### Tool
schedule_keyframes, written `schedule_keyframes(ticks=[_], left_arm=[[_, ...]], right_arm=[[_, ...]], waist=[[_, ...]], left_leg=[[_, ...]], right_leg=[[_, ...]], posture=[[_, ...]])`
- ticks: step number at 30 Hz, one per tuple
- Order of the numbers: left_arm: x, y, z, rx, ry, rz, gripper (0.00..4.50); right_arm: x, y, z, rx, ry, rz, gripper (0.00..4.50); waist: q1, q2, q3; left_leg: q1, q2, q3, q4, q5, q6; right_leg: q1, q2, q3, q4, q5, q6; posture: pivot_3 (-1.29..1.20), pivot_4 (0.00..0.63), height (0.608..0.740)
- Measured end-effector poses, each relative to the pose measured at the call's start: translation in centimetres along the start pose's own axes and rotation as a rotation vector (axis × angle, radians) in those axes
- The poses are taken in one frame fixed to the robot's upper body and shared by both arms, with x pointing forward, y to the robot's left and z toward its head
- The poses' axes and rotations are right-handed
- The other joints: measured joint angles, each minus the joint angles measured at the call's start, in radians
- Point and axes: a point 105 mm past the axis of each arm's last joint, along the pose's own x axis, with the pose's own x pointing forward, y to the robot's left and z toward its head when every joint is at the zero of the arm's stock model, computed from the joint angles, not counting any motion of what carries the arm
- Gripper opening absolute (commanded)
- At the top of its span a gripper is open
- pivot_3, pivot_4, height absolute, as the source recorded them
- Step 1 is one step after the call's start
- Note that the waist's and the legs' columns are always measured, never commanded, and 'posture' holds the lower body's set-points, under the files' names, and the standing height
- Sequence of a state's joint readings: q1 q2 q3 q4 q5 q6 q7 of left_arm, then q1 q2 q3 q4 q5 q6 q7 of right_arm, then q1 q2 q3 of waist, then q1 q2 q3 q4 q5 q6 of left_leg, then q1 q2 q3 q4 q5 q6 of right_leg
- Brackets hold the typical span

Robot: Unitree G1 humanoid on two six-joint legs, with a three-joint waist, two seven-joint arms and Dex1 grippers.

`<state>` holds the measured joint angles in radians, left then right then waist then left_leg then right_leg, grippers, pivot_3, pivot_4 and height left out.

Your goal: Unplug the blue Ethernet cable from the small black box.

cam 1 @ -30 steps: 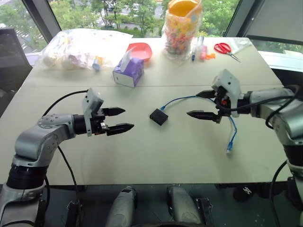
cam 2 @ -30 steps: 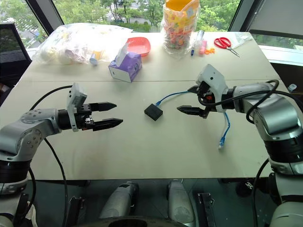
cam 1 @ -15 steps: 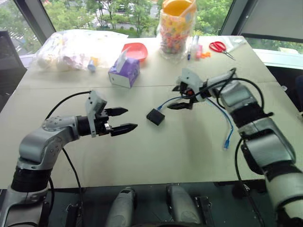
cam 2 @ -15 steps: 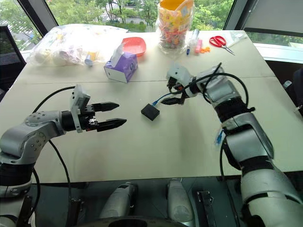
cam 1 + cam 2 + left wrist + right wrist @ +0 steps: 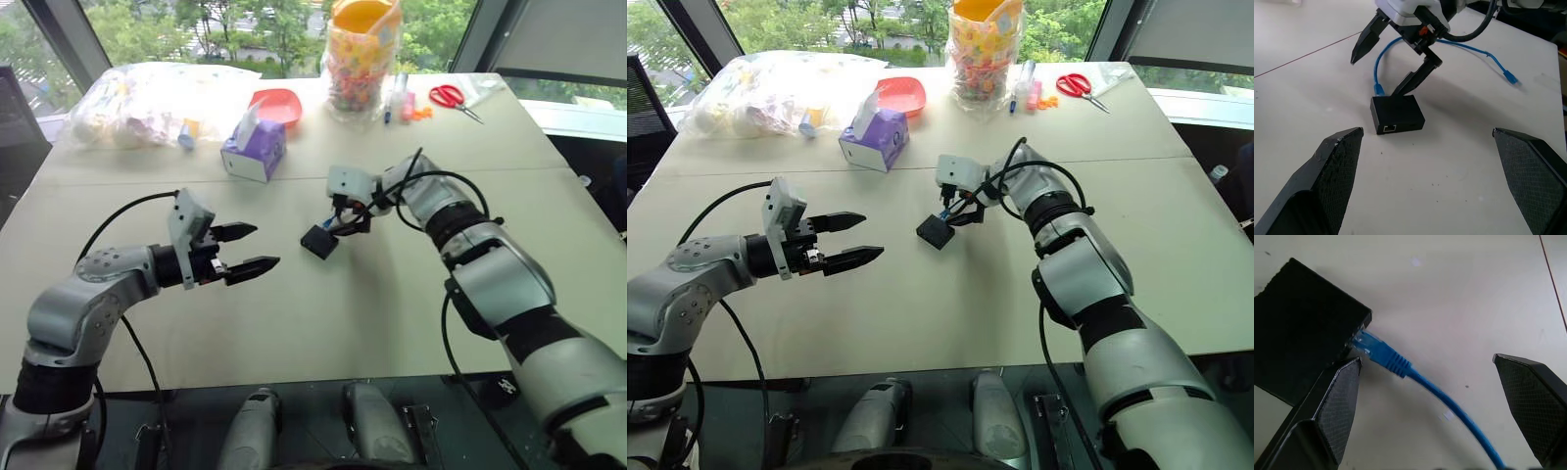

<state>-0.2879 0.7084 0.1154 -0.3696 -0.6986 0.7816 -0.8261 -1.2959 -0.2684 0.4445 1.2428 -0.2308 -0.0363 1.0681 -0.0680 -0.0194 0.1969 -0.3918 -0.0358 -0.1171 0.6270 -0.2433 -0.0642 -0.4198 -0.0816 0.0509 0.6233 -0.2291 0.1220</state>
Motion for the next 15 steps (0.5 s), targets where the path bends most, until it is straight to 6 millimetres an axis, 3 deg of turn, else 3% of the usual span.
schedule_keyframes(ticks=[2, 9, 15], left_arm=[[-0.1, 0.1, 0.0, -0.001, -0.003, 0.004, 4.5], [-0.2, -0.1, 0.4, 0.016, -0.016, 0.023, 4.5], [0.0, 0.1, 0.7, 0.015, -0.019, 0.013, 4.5]], right_arm=[[0.3, 0.3, 0.2, 0.004, -0.001, 0.023, 3.7], [1.1, 1.4, 0.6, 0.015, -0.013, 0.082, 0.07], [0.0, 0.6, -0.6, -0.005, -0.042, 0.004, 0.07]], waist=[[-0.003, 0.0, 0.0], [-0.004, 0.0, 0.0], [0.003, 0.0, 0.0]], left_leg=[[0.0, 0.0, 0.0, 0.0, 0.0, 0.0], [0.001, 0.0, 0.0, 0.002, 0.001, -0.002], [0.0, -0.001, -0.001, 0.003, 0.001, -0.002]], right_leg=[[0.0, 0.0, 0.0, 0.001, 0.0, 0.0], [-0.002, 0.001, 0.001, 0.007, 0.0, 0.0], [-0.001, 0.0, 0.001, 0.007, 0.0, -0.001]], posture=[[0.0, 0.15, 0.74], [0.0, 0.15, 0.74], [0.0, 0.15, 0.74]])
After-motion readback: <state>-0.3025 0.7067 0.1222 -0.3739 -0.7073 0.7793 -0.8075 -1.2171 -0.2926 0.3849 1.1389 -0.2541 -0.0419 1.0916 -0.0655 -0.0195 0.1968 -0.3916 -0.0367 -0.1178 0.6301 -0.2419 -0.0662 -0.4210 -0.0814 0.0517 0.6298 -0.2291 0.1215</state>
